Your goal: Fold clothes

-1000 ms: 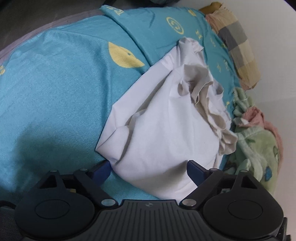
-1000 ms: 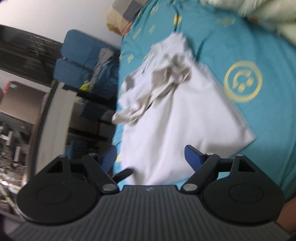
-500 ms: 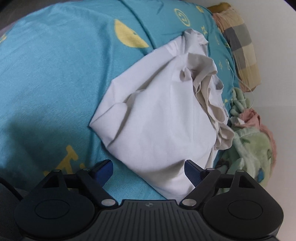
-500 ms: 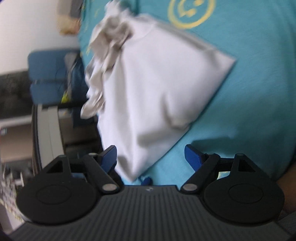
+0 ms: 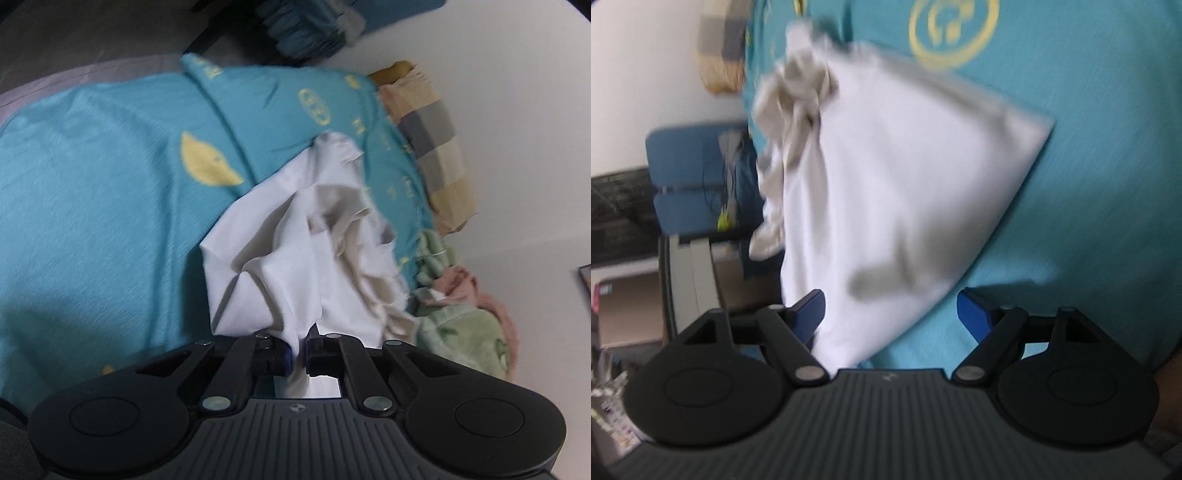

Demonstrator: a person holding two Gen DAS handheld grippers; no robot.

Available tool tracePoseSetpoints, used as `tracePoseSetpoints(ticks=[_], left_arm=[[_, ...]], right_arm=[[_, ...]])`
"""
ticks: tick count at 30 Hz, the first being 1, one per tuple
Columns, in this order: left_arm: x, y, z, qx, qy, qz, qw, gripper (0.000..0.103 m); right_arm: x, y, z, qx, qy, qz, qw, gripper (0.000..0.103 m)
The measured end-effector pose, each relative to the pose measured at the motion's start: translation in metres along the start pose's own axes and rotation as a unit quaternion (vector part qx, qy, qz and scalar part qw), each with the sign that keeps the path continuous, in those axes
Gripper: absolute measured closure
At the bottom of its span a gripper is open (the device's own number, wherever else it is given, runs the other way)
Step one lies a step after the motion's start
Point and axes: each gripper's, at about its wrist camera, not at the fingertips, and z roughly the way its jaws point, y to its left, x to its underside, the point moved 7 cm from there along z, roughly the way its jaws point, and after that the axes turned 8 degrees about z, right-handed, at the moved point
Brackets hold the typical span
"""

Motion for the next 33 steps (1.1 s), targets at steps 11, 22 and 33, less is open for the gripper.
tracePoseSetpoints(ticks=[11,22,33], left_arm=[[-0.019,-0.029,-0.035,0.042,0.017,0.000,0.9990,0.098],[0.008,-0.067,-0.143,0.017,0.021,0.035,0.9990,0.098],[0.053,-0.074,-0.211,-0.010,0.027,0.052,0.9982,0.098]], right_arm=[[-0.012,0.033,-0.041,-0.020,-0.089,-0.074,0.993,0.096],[0.028,0.067,-0.128,-0.063,-0.114,-0.146,0.981,0.097],[0.064,0.045,-0.195,-0.064,-0.109,-0.157,0.979,0.096]])
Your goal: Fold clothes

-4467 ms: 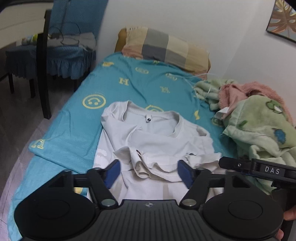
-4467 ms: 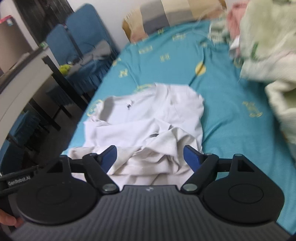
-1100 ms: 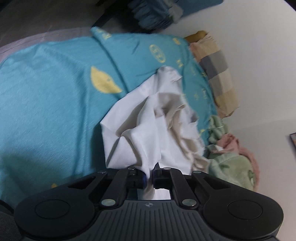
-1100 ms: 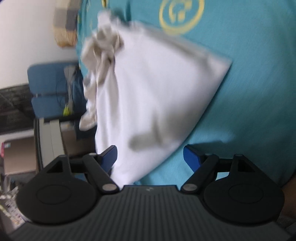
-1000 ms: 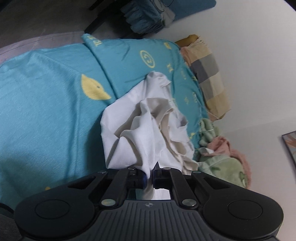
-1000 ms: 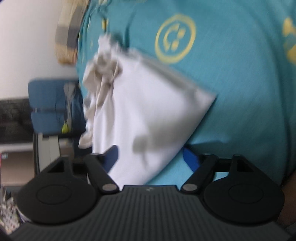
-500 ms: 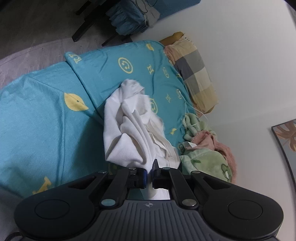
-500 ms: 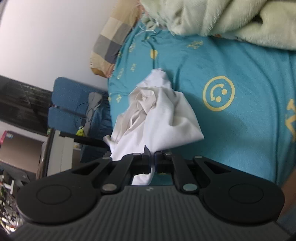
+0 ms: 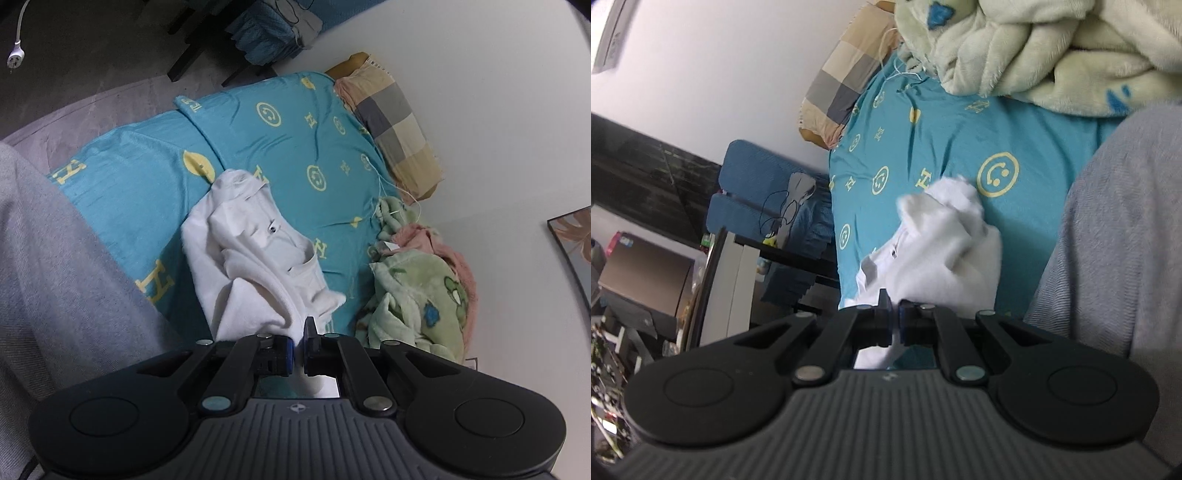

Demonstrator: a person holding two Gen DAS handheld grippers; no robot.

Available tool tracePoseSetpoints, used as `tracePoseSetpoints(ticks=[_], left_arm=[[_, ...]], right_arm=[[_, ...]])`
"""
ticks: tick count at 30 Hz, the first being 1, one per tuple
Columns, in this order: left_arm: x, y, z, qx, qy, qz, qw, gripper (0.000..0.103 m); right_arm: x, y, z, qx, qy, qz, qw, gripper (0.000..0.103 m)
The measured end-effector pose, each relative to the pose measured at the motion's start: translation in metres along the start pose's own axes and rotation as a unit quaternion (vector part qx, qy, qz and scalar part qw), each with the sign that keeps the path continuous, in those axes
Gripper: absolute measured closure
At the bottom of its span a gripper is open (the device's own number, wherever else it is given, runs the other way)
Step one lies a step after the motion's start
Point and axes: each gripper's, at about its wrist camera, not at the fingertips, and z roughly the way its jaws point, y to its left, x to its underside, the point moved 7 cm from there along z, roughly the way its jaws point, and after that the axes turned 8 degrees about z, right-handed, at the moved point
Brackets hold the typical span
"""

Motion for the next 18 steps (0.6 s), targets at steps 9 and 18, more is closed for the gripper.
tracePoseSetpoints(ticks=[9,18], left_arm=[[-0.072,-0.021,0.087,-0.009,-0.009,-0.014,0.9998,0.098],[-0.143,0.011,0.219,-0.037,0.009,-0.011,0.9992,0.096]], right_arm=[[-0.052,0.017,0.076,0.013,0.007,0.025,1.000,0.096],[-0.096,0.003,0.210,0.054,0.035,0.064,0.996,0.096]])
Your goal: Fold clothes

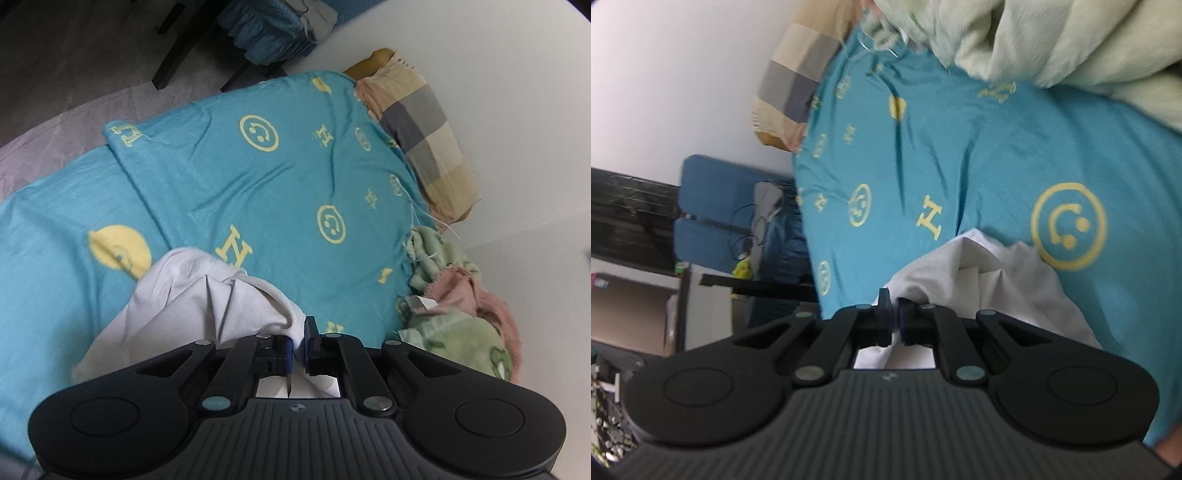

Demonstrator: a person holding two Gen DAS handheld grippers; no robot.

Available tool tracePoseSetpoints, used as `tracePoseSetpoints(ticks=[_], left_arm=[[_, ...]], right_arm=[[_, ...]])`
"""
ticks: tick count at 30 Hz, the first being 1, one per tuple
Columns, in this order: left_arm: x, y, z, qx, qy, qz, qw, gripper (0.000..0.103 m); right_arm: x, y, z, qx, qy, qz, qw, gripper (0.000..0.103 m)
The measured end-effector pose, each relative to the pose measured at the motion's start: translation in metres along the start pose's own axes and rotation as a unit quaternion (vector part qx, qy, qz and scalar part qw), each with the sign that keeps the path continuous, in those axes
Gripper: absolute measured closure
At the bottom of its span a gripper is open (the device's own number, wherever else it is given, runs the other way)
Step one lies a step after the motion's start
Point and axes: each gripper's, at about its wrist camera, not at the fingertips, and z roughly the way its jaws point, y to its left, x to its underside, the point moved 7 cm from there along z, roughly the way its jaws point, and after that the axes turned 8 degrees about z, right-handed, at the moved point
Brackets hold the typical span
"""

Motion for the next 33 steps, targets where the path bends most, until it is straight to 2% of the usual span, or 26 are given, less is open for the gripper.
tracePoseSetpoints(ticks=[3,6,9,13,16,17,18,20,21,23,25,30,33], left_arm=[[-0.011,0.019,0.040,-0.007,0.011,0.006,0.9999,0.095],[-0.013,0.038,0.069,-0.009,0.032,-0.010,0.9994,0.095],[-0.013,0.046,0.081,-0.007,0.041,-0.005,0.9991,0.095],[-0.011,0.040,0.080,-0.009,0.029,0.031,0.9991,0.092],[-0.008,0.026,0.069,0.001,0.007,0.075,0.9972,0.067],[-0.006,0.019,0.063,0.002,-0.003,0.099,0.9951,0.053],[-0.004,0.012,0.058,-0.003,-0.014,0.127,0.9918,0.045],[0.001,-0.001,0.050,-0.024,-0.036,0.189,0.9810,0.037],[0.004,-0.005,0.050,-0.040,-0.042,0.215,0.9748,0.032],[0.009,-0.009,0.053,-0.071,-0.052,0.262,0.9611,0.026],[0.013,-0.007,0.065,-0.096,-0.044,0.288,0.9517,0.023],[0.020,0.000,0.093,-0.134,-0.019,0.330,0.9342,0.023],[0.025,-0.003,0.095,-0.145,-0.018,0.351,0.9251,0.022]], right_arm=[[-0.010,-0.011,0.039,0.016,0.008,0.008,1.000,0.095],[-0.015,-0.023,0.064,0.034,0.019,0.017,0.999,0.095],[-0.018,-0.028,0.072,0.045,0.022,0.007,0.999,0.094],[-0.014,-0.026,0.075,0.058,0.021,-0.039,0.997,0.094],[-0.008,-0.013,0.069,0.063,0.010,-0.098,0.993,0.090],[-0.004,-0.006,0.065,0.061,0.002,-0.126,0.990,0.081],[0.001,0.001,0.061,0.055,-0.007,-0.157,0.986,0.074],[0.012,0.014,0.053,0.039,-0.025,-0.209,0.977,0.039],[0.017,0.020,0.049,0.034,-0.035,-0.235,0.971,0.034],[0.027,0.030,0.046,0.032,-0.050,-0.292,0.955,0.032],[0.032,0.034,0.054,0.045,-0.050,-0.333,0.941,0.032],[0.032,0.013,0.093,0.107,-0.024,-0.359,0.927,0.033],[0.035,0.011,0.099,0.116,-0.025,-0.373,0.920,0.033]])
